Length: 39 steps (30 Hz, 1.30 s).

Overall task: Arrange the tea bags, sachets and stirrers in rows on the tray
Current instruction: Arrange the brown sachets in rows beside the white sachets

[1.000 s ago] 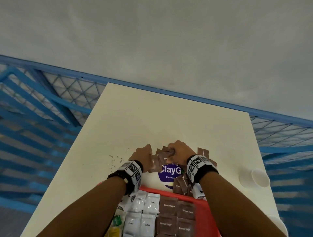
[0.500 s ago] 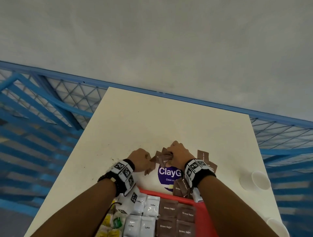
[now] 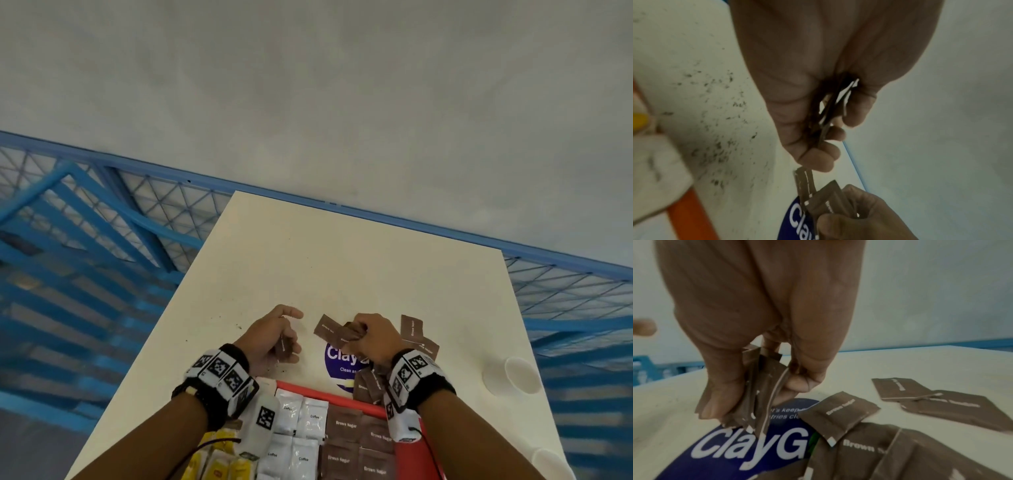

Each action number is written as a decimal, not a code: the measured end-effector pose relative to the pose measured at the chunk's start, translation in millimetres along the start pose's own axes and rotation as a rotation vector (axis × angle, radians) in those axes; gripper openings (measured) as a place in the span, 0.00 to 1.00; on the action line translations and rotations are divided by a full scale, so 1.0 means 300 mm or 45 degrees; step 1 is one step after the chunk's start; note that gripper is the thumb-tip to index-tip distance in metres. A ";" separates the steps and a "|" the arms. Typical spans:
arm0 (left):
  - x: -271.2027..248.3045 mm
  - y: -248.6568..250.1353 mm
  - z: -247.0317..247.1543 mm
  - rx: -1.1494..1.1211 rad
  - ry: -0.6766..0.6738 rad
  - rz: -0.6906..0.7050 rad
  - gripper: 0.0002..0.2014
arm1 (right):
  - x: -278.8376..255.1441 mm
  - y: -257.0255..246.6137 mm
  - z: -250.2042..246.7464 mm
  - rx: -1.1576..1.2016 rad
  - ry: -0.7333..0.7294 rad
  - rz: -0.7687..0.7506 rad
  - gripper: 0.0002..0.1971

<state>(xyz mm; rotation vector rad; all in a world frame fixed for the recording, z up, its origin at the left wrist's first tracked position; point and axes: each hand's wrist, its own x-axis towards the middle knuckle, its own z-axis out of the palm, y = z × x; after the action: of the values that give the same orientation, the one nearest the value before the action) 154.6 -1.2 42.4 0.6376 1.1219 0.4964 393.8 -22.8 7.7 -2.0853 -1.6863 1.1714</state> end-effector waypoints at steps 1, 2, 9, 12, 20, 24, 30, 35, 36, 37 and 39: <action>-0.008 -0.008 0.005 -0.028 0.011 -0.019 0.14 | -0.028 -0.003 -0.014 0.083 0.021 0.029 0.23; -0.016 -0.019 0.013 -0.047 0.030 -0.039 0.10 | -0.062 -0.012 -0.027 0.198 0.049 0.042 0.21; -0.145 -0.090 0.167 -0.374 -0.318 -0.252 0.28 | -0.366 -0.181 -0.030 0.717 -0.062 -0.068 0.23; -0.228 -0.118 0.211 -0.423 -0.618 -0.328 0.40 | -0.452 -0.226 -0.006 0.482 -0.019 -0.035 0.22; -0.354 -0.160 0.228 -0.222 -0.619 -0.227 0.19 | -0.559 -0.260 -0.022 0.208 -0.065 -0.174 0.17; -0.405 -0.172 0.255 -0.153 -0.594 -0.112 0.14 | -0.621 -0.248 -0.016 0.269 0.065 -0.195 0.21; -0.468 -0.270 0.201 -0.051 -0.414 -0.049 0.16 | -0.770 -0.117 0.056 0.420 0.310 -0.083 0.02; -0.576 -0.432 0.177 0.111 -0.454 -0.172 0.15 | -0.917 -0.065 0.267 0.389 0.064 -0.127 0.15; -0.589 -0.466 0.174 0.122 -0.477 -0.189 0.16 | -0.932 -0.053 0.307 0.423 0.061 -0.144 0.14; -0.604 -0.493 0.174 0.122 -0.503 -0.202 0.18 | -0.949 -0.043 0.334 0.461 0.053 -0.151 0.13; -0.614 -0.533 0.155 0.130 -0.548 -0.242 0.22 | -0.980 -0.019 0.362 0.501 -0.013 -0.160 0.10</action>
<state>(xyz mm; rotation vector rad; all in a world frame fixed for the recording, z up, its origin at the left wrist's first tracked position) 139.5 -247.7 67.8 0.6800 0.7907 0.1274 307.4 -317.8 69.1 -1.7139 -1.4257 1.3460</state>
